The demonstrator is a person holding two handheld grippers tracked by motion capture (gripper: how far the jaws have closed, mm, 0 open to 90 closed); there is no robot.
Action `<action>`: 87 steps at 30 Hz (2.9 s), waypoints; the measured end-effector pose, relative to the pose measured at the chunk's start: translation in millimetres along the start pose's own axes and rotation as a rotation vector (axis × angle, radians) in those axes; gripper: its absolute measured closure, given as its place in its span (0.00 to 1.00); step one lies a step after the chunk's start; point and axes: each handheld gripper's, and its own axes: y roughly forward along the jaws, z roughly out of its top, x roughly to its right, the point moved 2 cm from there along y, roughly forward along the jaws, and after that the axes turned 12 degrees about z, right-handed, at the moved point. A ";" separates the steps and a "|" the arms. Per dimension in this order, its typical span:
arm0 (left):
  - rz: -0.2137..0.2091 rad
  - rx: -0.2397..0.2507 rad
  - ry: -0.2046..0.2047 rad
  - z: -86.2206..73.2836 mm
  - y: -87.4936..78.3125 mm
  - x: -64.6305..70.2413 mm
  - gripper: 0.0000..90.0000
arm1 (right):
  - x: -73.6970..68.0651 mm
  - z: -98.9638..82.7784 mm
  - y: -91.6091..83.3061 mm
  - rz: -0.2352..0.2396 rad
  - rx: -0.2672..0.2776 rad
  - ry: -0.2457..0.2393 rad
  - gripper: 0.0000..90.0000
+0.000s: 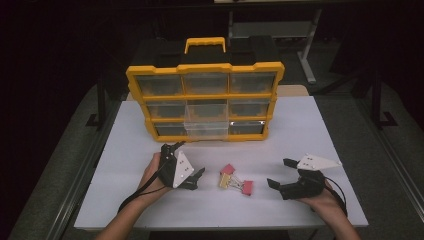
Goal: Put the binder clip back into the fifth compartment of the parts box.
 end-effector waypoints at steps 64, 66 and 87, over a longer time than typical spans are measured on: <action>-0.144 -0.027 -0.469 -28.0 -31.6 -47.9 0.00 | -0.2 0.3 -0.5 -0.005 -0.002 0.000 0.06; -0.137 -0.027 -0.460 -30.4 -35.1 -49.4 0.00 | -0.1 0.3 -0.5 -0.005 -0.001 0.000 0.06; -0.125 -0.015 -0.498 -49.0 -66.2 -50.3 0.00 | -0.8 0.0 1.6 0.019 -0.018 -0.001 0.06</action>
